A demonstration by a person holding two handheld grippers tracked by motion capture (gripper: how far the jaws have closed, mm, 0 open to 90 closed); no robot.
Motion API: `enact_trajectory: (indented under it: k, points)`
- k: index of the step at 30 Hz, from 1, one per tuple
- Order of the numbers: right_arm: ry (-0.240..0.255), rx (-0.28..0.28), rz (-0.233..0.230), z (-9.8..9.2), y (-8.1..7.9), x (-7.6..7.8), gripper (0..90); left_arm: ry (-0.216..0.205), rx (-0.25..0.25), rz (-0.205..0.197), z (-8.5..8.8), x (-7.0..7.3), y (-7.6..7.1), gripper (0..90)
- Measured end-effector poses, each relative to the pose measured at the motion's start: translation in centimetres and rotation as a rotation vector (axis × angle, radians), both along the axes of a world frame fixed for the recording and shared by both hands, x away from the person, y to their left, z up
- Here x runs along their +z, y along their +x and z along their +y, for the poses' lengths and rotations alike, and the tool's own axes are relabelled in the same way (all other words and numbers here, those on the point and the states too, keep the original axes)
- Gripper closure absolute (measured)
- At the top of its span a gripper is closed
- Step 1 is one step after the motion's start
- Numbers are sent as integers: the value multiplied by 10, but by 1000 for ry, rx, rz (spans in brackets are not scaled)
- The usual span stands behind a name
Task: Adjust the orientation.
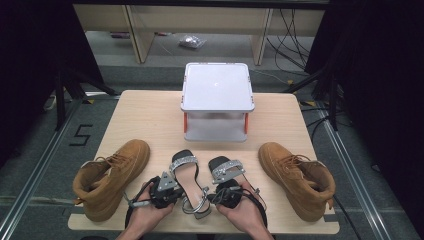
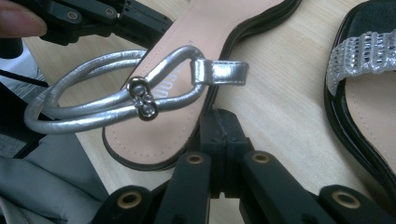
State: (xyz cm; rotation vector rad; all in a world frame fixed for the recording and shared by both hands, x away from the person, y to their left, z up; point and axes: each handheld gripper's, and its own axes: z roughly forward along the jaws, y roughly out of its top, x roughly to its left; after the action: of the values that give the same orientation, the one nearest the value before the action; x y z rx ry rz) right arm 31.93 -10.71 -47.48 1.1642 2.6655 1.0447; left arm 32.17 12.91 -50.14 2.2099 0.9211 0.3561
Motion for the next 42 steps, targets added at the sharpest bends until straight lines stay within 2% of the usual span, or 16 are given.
enact_trajectory:
  k: [3, 4, 8, 15, 17, 18, 20, 22, 23, 26, 27, 28, 31, 32, 34, 42]
  points:
    - [-27, -21, 18, -1, -2, 1, 900, 15, -3, -8, -1, 0, 1, 896]
    - [-10, 6, 4, -1, -2, 1, 900, -3, 8, -23, -2, -1, 2, 896]
    - [-16, 24, -4, 0, -3, 1, 900, 18, -2, -13, -4, 0, 4, 896]
    - [-11, 17, 38, 2, -8, 2, 900, 36, -5, -29, -11, 0, 9, 896]
    - [-13, 32, 9, 1, -6, 0, 900, 13, 12, -19, -12, -1, 8, 896]
    - [-7, 8, 57, 1, -8, 2, 900, 32, -13, -22, -9, 0, 9, 896]
    - [-4, 22, 29, -1, -4, -1, 869, 14, -2, -25, -8, 0, 8, 895]
    - [-12, -4, 48, -3, -4, 1, 835, 17, 8, -51, -1, 7, 8, 884]
    - [-20, -36, 70, -5, -5, 3, 819, -35, 51, -66, 0, 9, 8, 872]
    - [-7, -72, 38, -12, -2, 9, 778, -44, 73, -108, 8, 19, 8, 832]
    - [-9, -89, 20, -14, -1, 12, 758, -44, 71, -127, 17, 31, 9, 817]
    - [0, -102, 14, -16, 0, 15, 731, -90, 99, -143, 17, 34, 9, 800]
    - [18, -151, 32, -17, 1, 22, 683, -116, 112, -180, 20, 44, 12, 725]
    - [38, -175, 41, -17, 3, 26, 642, -154, 126, -209, 20, 53, 15, 700]
    - [40, -183, 66, -17, 6, 28, 612, -171, 127, -236, 19, 62, 20, 659]
    - [58, -227, 72, -19, 11, 32, 544, -222, 133, -305, 16, 93, 45, 596]
